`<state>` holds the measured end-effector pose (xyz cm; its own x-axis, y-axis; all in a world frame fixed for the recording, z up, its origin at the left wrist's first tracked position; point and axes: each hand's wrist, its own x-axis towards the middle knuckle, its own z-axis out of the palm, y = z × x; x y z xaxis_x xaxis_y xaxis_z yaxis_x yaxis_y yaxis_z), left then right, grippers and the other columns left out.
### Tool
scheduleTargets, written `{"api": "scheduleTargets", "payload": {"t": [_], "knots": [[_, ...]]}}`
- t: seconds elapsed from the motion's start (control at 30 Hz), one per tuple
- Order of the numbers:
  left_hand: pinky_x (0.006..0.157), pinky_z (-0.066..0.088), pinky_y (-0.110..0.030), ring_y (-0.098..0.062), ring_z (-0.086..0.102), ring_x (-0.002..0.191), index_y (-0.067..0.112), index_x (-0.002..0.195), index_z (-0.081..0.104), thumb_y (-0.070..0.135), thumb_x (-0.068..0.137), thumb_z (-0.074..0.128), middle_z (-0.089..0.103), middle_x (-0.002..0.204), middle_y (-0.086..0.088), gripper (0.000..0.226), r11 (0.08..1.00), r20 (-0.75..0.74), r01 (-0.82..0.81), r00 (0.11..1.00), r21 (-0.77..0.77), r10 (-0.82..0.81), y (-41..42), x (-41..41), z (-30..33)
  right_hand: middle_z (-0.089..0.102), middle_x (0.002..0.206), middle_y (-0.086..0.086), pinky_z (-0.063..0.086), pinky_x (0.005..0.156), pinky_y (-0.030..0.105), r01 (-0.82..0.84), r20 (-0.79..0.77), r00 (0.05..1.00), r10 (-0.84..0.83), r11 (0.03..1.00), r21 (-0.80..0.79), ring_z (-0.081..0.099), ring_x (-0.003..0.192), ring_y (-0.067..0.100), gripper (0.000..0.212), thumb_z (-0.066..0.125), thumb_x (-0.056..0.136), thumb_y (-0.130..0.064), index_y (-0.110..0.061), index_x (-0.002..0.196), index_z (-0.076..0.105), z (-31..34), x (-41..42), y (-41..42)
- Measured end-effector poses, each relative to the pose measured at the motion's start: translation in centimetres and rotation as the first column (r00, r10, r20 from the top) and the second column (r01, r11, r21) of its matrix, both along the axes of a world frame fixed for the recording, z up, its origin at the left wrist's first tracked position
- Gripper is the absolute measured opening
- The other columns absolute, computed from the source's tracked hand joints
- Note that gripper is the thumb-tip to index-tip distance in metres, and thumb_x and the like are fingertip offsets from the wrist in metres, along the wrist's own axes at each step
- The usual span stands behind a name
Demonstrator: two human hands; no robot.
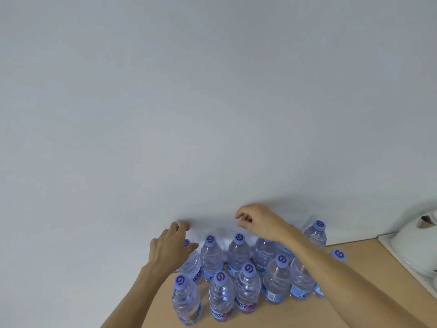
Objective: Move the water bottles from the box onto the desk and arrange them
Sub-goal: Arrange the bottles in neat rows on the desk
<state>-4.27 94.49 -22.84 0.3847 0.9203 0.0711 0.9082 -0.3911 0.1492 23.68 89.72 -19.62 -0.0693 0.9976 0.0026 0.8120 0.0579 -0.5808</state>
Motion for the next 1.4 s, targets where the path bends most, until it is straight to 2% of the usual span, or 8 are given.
{"api": "scheduleTargets", "payload": {"t": [0.13, 0.27, 0.4, 0.53, 0.8, 1.13, 1.27, 1.4], "knots": [[0.069, 0.042, -0.026, -0.006, 0.053, 0.081, 0.034, 0.125, 0.047, 0.055, 0.091, 0.054, 0.054, 0.100, 0.017, 0.041, 0.981, 0.166, 0.185, 0.971, -0.064, -0.172, -1.0, 4.1, 1.2, 0.064, 0.105, -0.004, 0.051, 0.084, 0.023, 0.023, 0.070, 0.997, -0.022, 1.000, -0.018, 0.062, 0.092, 0.008, 0.026, 0.064, 0.093, -0.029, -0.018, 0.116, 0.065, -0.4, 3.3, -1.2], [0.079, 0.049, -0.029, -0.011, 0.054, 0.089, 0.025, 0.127, 0.049, 0.046, 0.090, 0.061, 0.063, 0.100, 0.006, 0.044, 0.934, 0.191, 0.314, 0.940, -0.168, -0.281, -1.8, 8.3, 0.9, 0.053, 0.122, -0.003, 0.044, 0.092, 0.027, -0.091, 0.241, 0.964, 0.116, 0.989, -0.113, 0.048, 0.109, 0.011, 0.044, 0.070, 0.087, -0.036, -0.023, 0.127, 0.057, -1.2, 5.4, -1.9], [0.085, 0.049, -0.034, -0.022, 0.056, 0.107, 0.019, 0.128, 0.049, 0.037, 0.089, 0.061, 0.061, 0.116, -0.002, 0.045, 0.933, 0.126, 0.310, 0.948, -0.182, -0.291, -2.2, 11.1, -0.1, 0.045, 0.133, -0.001, 0.041, 0.100, 0.033, -0.082, 0.275, 0.951, 0.141, 0.973, -0.214, 0.040, 0.124, 0.016, 0.059, 0.073, 0.085, -0.029, -0.023, 0.138, 0.047, -2.4, 6.0, -2.2], [0.091, 0.048, -0.038, -0.024, 0.053, 0.116, 0.023, 0.132, 0.050, 0.031, 0.090, 0.059, 0.052, 0.131, 0.001, 0.043, 0.930, 0.050, 0.319, 0.948, -0.180, -0.316, -1.7, 12.0, -0.6, 0.047, 0.126, 0.002, 0.044, 0.088, 0.031, -0.029, 0.280, 0.957, 0.081, 0.983, -0.182, 0.050, 0.111, 0.021, 0.049, 0.070, 0.084, -0.030, -0.019, 0.128, 0.052, -4.2, 5.8, -2.5], [0.071, 0.038, -0.027, -0.023, 0.057, 0.097, 0.016, 0.107, 0.057, 0.040, 0.087, 0.062, 0.060, 0.111, 0.001, 0.032, 0.965, 0.018, 0.234, 0.972, -0.116, -0.234, -1.2, 11.4, -0.7, 0.048, 0.115, -0.001, 0.045, 0.088, 0.030, -0.117, 0.234, 0.962, 0.138, 0.988, -0.100, 0.051, 0.107, 0.019, 0.037, 0.071, 0.085, -0.027, -0.014, 0.118, 0.061, -4.1, 5.4, -2.1], [0.082, 0.034, -0.026, -0.019, 0.055, 0.104, 0.018, 0.106, 0.060, 0.045, 0.083, 0.065, 0.063, 0.107, 0.003, 0.036, 0.962, 0.021, 0.273, 0.962, -0.001, -0.273, -0.9, 11.2, -1.4, 0.050, 0.119, -0.005, 0.042, 0.090, 0.024, -0.154, 0.139, 0.976, 0.166, 0.983, -0.096, 0.049, 0.111, 0.013, 0.044, 0.072, 0.083, -0.025, -0.021, 0.124, 0.057, -4.1, 4.9, -1.4], [0.090, 0.036, -0.027, -0.015, 0.053, 0.109, 0.023, 0.118, 0.060, 0.040, 0.084, 0.066, 0.064, 0.108, 0.008, 0.038, 0.954, 0.093, 0.299, 0.950, 0.000, -0.298, -0.7, 10.4, -1.8, 0.049, 0.100, -0.002, 0.042, 0.067, 0.027, 0.053, 0.120, 0.992, -0.044, 0.995, -0.080, 0.052, 0.085, 0.016, 0.044, 0.073, 0.077, -0.049, -0.015, 0.097, 0.054, -5.0, 4.6, -1.7], [0.087, 0.035, -0.026, -0.013, 0.055, 0.102, 0.025, 0.108, 0.063, 0.041, 0.082, 0.067, 0.064, 0.096, 0.010, 0.031, 0.963, 0.166, 0.268, 0.949, 0.026, -0.269, -1.1, 10.3, -1.9, 0.050, 0.088, 0.004, 0.042, 0.067, 0.032, 0.062, 0.119, 0.991, -0.062, 0.998, 0.000, 0.051, 0.079, 0.021, 0.041, 0.074, 0.080, -0.040, -0.009, 0.079, 0.049, -5.5, 3.8, -1.8]]}}
